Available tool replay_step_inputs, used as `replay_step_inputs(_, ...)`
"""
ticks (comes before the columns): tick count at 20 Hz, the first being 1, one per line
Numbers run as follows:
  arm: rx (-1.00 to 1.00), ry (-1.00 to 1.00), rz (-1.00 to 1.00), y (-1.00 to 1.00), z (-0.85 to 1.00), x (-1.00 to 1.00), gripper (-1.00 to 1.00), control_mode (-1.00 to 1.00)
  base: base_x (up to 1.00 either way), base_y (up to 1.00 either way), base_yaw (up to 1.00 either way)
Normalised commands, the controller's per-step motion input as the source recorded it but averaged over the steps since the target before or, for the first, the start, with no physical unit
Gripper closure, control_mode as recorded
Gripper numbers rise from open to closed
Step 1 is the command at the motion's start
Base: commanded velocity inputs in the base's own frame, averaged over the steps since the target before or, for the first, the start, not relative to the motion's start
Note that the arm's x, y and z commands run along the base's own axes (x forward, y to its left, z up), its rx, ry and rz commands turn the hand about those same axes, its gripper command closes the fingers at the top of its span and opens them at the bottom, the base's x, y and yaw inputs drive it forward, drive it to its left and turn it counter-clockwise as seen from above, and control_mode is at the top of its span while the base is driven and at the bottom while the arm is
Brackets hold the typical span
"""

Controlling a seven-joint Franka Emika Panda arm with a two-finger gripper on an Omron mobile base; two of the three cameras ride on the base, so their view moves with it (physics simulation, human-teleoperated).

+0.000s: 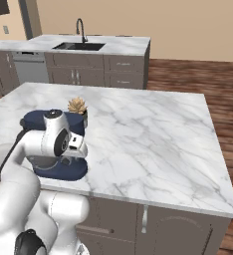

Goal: Add butter and sugar cubes to the stand mixer bowl and then turn on the stand mixer to begin making frosting.

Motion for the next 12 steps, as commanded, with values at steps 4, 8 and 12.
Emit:
replay_step_inputs(4, -0.03, -0.02, 0.00, 0.00, -0.26, -0.28, -1.00, -1.00, 0.00, 0.00, 0.00)
replay_step_inputs(8, -0.05, -0.07, 0.00, 0.00, -0.25, -0.38, -1.00, -1.00, 0.00, 0.00, 0.00)
replay_step_inputs(12, -0.03, -0.09, 0.00, 0.00, -0.29, -0.11, -1.00, -1.00, 0.00, 0.00, 0.00)
